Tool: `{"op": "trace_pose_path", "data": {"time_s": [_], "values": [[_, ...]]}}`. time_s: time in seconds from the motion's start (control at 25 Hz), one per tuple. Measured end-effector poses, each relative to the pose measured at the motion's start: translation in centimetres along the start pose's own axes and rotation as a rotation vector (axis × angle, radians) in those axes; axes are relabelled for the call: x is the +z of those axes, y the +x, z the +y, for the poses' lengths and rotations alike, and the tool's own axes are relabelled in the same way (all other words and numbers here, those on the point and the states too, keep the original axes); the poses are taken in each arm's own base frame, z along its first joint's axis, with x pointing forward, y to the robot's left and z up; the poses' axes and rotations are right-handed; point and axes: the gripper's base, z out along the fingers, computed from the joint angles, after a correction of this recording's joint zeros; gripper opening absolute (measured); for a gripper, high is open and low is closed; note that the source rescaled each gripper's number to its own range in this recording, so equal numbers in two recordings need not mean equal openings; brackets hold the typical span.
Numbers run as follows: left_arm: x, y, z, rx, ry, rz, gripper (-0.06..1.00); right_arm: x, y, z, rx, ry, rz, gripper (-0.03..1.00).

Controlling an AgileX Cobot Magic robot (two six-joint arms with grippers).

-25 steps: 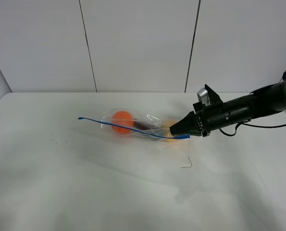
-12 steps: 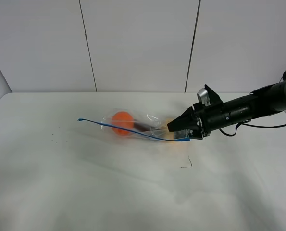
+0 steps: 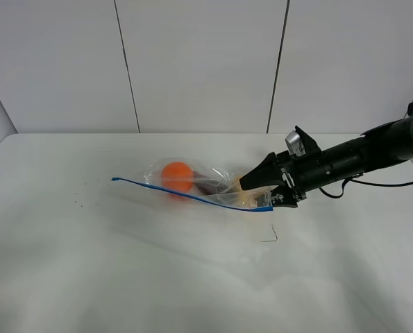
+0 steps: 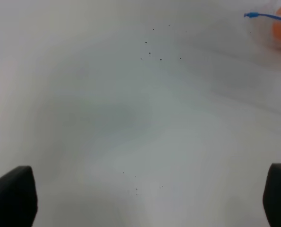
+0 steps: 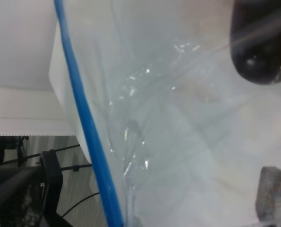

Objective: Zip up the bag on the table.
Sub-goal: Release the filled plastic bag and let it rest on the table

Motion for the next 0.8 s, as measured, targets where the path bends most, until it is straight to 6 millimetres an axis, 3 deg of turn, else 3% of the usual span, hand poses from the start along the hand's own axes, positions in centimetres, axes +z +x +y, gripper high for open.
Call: {"op": "trace_pose_path", "data": {"time_s": [0.44, 0.8], "values": [[0.0, 0.0, 0.0, 0.0, 0.0, -0.001, 1.0, -1.5, 0.2, 1.9, -0.054, 0.082, 0.03, 1.0], [0.0, 0.0, 0.0, 0.0, 0.0, -0.001, 1.0, -4.9, 0.7, 1.1, -0.011, 0.572, 0.053, 1.0]]}}
